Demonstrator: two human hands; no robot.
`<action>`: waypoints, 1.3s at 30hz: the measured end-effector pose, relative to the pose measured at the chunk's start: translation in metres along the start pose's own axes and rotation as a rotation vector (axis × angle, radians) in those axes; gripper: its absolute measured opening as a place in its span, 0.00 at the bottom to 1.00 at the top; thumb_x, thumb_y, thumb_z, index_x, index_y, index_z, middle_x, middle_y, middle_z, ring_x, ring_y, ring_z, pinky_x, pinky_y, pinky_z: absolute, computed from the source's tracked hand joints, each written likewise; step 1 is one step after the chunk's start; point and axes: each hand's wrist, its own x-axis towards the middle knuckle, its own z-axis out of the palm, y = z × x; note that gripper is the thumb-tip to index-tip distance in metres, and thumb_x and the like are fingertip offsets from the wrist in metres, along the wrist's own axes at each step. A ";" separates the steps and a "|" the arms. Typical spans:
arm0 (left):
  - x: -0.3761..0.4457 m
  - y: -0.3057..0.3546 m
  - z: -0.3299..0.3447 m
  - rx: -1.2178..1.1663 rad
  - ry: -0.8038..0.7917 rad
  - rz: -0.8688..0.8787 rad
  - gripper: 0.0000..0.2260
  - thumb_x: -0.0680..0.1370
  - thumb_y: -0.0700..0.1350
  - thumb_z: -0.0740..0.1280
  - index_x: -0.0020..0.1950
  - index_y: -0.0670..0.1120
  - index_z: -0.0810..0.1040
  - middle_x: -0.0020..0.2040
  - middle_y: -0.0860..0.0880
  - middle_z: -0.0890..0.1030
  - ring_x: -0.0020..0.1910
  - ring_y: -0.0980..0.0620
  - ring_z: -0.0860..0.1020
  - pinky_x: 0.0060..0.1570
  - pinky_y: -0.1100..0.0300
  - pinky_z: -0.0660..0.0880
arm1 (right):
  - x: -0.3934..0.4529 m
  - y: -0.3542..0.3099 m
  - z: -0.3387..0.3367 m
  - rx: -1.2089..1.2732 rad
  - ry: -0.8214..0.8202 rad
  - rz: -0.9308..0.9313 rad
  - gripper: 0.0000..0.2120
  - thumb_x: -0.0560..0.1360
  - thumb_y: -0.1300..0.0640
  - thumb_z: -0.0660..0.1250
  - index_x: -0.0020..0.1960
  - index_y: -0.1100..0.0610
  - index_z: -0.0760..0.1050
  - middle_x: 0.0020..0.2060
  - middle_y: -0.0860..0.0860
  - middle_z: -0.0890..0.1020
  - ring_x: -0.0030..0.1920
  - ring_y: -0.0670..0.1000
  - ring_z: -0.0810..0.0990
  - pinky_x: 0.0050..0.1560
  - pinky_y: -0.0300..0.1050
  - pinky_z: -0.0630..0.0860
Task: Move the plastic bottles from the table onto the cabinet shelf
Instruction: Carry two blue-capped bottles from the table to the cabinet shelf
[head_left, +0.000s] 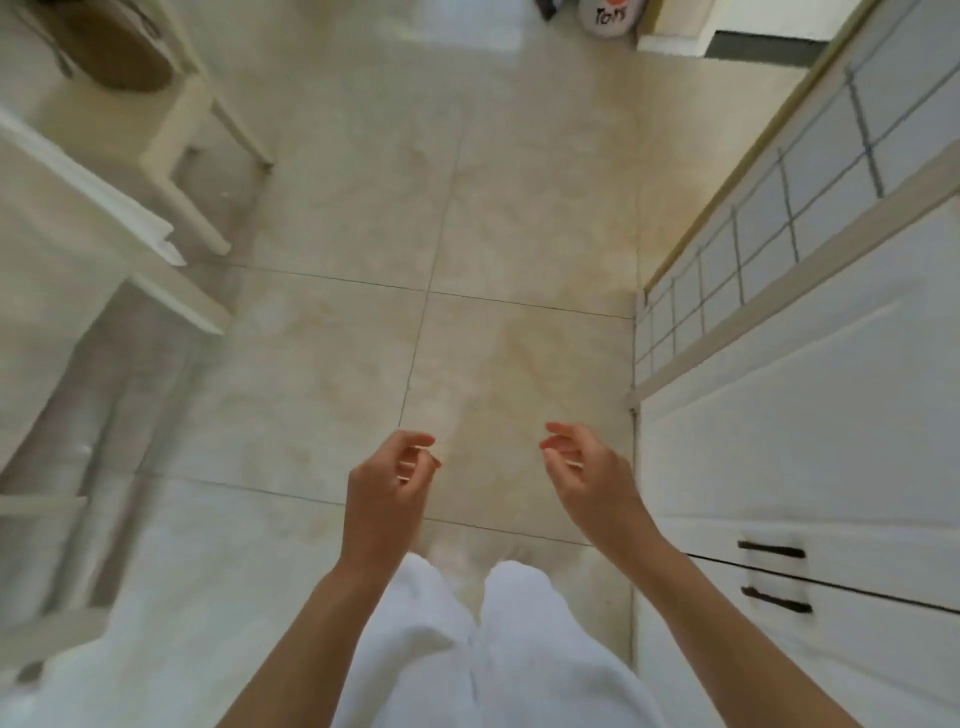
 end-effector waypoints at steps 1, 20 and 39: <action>-0.003 -0.011 -0.013 -0.008 0.027 -0.027 0.06 0.77 0.40 0.66 0.49 0.49 0.81 0.36 0.57 0.83 0.36 0.60 0.82 0.41 0.61 0.80 | 0.000 -0.013 0.014 -0.023 -0.045 -0.040 0.13 0.78 0.61 0.64 0.62 0.59 0.75 0.47 0.48 0.82 0.49 0.46 0.80 0.54 0.39 0.77; -0.045 -0.249 -0.340 -0.098 0.571 -0.511 0.05 0.78 0.46 0.65 0.49 0.53 0.79 0.41 0.56 0.84 0.42 0.60 0.81 0.45 0.59 0.80 | -0.028 -0.278 0.411 -0.253 -0.713 -0.614 0.14 0.78 0.58 0.64 0.64 0.56 0.72 0.52 0.50 0.83 0.56 0.48 0.80 0.59 0.45 0.77; 0.058 -0.323 -0.504 -0.232 0.915 -0.774 0.06 0.78 0.45 0.64 0.52 0.51 0.80 0.45 0.53 0.84 0.41 0.56 0.82 0.46 0.56 0.79 | 0.039 -0.478 0.600 -0.410 -1.093 -0.883 0.15 0.79 0.55 0.62 0.64 0.56 0.73 0.51 0.49 0.82 0.54 0.47 0.79 0.57 0.41 0.76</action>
